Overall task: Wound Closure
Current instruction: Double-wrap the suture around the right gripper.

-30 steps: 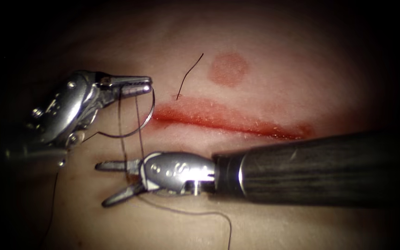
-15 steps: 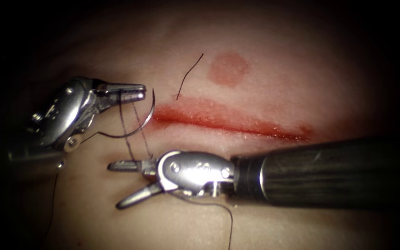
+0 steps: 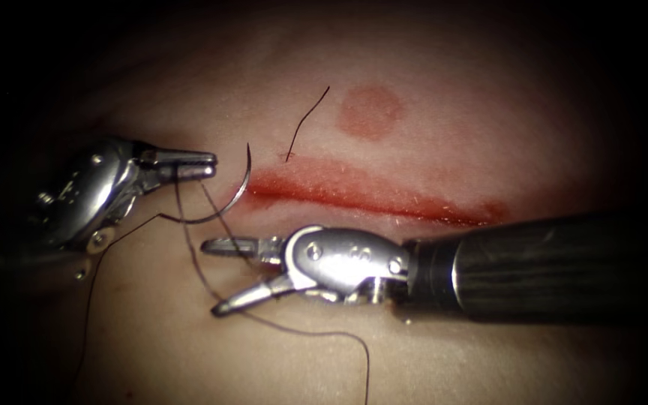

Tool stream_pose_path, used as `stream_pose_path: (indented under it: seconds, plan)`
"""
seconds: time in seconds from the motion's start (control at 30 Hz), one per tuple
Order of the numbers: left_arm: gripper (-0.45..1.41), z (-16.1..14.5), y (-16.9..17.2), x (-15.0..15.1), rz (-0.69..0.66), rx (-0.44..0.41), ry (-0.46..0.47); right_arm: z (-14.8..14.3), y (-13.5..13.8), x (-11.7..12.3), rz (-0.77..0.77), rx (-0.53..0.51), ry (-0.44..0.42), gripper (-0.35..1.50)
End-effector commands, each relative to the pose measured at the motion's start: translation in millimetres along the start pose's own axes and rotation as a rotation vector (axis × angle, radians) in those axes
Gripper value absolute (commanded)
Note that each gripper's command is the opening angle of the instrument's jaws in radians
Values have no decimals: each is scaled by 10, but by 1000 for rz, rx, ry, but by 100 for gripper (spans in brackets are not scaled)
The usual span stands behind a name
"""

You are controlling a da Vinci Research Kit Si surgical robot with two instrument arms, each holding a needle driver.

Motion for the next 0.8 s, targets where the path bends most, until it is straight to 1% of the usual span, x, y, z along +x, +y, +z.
stream_pose_path:
  seconds: [0.03, 0.2, 0.33, 0.57, 0.67, 0.8]
  plan:
    - [-35, 5, -2, -14, -8, 6, 1, 7, -3, -3, 4, 2, 16, 128]
    - [-35, 7, -3, -34, -23, 13, -10, 11, -7, 3, 9, 1, 32, 128]
    - [-35, 7, -5, -42, -24, 16, -12, 11, -6, 7, 13, -6, 64, 128]
    - [-35, 4, -6, -42, -24, 17, -10, 9, -5, 11, 17, -10, 84, 128]
    - [-35, 2, -5, -43, -22, 17, -12, 7, -5, 14, 17, 10, 117, 128]
    - [-35, 0, -2, -50, -29, 22, -11, 3, -4, 20, 23, 6, 158, 128]
